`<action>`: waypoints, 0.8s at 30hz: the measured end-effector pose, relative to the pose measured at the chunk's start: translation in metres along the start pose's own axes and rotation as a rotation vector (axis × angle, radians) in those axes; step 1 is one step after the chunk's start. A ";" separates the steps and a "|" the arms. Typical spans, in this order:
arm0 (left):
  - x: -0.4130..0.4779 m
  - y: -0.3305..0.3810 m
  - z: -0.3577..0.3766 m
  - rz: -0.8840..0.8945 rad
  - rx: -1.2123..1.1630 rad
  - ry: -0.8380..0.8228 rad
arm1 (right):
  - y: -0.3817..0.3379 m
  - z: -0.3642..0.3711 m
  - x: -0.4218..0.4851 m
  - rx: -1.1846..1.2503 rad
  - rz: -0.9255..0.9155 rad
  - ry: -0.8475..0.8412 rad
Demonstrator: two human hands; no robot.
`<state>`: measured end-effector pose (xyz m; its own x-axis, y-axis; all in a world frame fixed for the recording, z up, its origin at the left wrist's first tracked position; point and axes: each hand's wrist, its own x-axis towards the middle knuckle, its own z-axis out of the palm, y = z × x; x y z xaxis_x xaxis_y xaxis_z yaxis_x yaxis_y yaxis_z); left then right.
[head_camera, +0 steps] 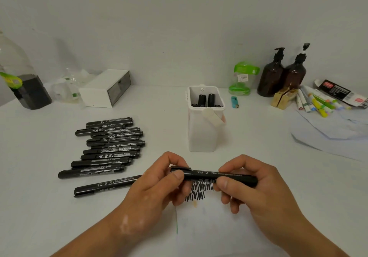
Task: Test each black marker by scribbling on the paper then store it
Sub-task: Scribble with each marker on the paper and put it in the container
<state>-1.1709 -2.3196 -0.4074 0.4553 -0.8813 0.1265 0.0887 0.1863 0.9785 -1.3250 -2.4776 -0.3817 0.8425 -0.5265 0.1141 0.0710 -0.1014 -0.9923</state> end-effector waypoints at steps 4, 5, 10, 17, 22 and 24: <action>-0.001 0.001 0.005 -0.036 -0.089 0.012 | 0.002 0.010 -0.002 -0.104 -0.065 -0.029; -0.001 0.001 0.006 -0.044 -0.110 0.026 | 0.003 0.012 -0.003 -0.106 -0.074 -0.026; -0.001 0.004 0.011 -0.056 -0.206 0.048 | 0.004 0.015 -0.004 -0.021 -0.080 -0.014; -0.002 0.002 0.013 -0.023 -0.212 0.059 | 0.004 0.015 -0.005 0.030 -0.078 -0.036; -0.001 0.001 0.011 -0.010 -0.224 0.053 | 0.003 0.017 -0.005 0.072 -0.063 -0.043; -0.001 0.000 0.010 -0.008 -0.230 0.033 | 0.003 0.016 -0.005 0.079 -0.053 -0.049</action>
<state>-1.1805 -2.3231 -0.4057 0.4819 -0.8693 0.1097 0.2902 0.2765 0.9161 -1.3202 -2.4618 -0.3860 0.8613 -0.4802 0.1662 0.1568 -0.0600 -0.9858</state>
